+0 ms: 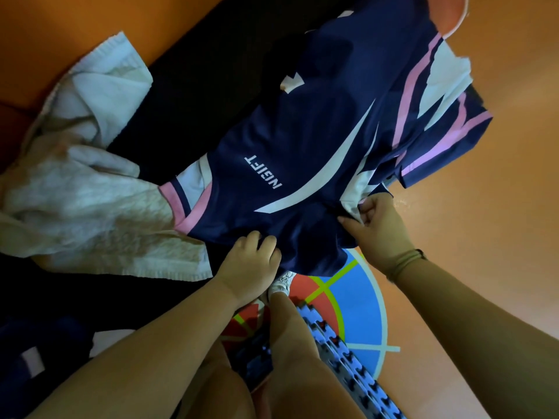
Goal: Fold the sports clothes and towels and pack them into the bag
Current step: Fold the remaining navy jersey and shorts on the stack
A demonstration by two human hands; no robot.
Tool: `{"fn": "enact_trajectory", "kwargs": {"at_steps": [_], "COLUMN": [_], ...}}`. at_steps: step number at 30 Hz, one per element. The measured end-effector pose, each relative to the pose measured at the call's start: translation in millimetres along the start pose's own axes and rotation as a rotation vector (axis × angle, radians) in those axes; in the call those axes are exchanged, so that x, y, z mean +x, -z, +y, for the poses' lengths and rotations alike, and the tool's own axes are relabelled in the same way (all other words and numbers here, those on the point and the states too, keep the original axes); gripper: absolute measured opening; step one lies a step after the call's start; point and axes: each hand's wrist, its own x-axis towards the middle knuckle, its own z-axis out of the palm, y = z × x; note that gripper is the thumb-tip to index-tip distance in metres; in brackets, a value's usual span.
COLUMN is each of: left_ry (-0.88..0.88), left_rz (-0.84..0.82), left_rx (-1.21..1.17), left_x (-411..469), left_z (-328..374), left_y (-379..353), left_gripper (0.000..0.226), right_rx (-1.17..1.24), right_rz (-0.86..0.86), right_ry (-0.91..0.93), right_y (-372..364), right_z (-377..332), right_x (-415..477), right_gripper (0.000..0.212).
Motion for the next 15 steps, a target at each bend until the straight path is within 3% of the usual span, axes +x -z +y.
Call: {"fn": "enact_trajectory", "kwargs": {"at_steps": [4, 6, 8, 10, 13, 15], "left_ry": [0.087, 0.186, 0.422, 0.669, 0.978, 1.188], "left_rz": [0.045, 0.023, -0.062, -0.133, -0.049, -0.013], "left_rx": [-0.156, -0.407, -0.748, -1.092, -1.435, -1.623], "left_x": [4, 4, 2, -2, -7, -7], "left_z": [-2, -5, -13, -23, -41, -50], "left_y": [8, 18, 34, 41, 39, 40], "left_gripper": [0.009, 0.015, 0.019, 0.011, 0.021, 0.021], "right_rx": [-0.067, -0.104, -0.046, 0.193, 0.528, 0.745], "right_rz": [-0.018, -0.067, -0.125, -0.152, -0.162, -0.186], "right_ry": [0.085, 0.103, 0.076, -0.054, -0.237, -0.312], "right_y": [4, 9, 13, 15, 8, 5], "right_z": [-14, -29, -48, -68, -98, -113], "right_x": [-6, -7, -2, 5, 18, 26], "right_gripper": [0.039, 0.038, 0.033, 0.028, 0.010, 0.010]}}
